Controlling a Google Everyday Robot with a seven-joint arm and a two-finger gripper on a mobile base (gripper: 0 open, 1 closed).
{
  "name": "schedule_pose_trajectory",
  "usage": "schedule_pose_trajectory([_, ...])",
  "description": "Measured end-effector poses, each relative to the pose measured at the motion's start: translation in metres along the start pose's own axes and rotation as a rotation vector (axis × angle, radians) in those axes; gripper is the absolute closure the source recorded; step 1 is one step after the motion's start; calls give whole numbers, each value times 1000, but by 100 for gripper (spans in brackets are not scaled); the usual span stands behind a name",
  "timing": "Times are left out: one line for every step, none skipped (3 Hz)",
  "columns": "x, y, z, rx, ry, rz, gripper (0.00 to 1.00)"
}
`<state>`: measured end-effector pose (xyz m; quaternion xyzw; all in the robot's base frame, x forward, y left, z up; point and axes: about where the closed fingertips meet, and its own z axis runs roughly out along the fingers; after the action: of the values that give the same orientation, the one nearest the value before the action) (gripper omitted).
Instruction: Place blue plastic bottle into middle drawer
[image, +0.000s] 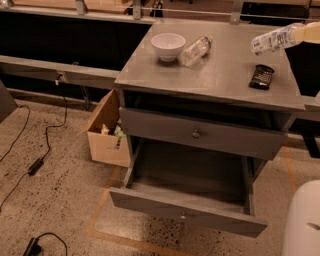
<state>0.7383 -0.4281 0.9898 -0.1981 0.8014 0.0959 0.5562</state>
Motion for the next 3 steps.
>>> schedule_pose_trajectory([8,18,-32,-70,43,24,100])
schedule_pose_trajectory([14,38,-61,-158,34,46,100])
schedule_pose_trajectory([8,67,-103,-238,-27,45,100])
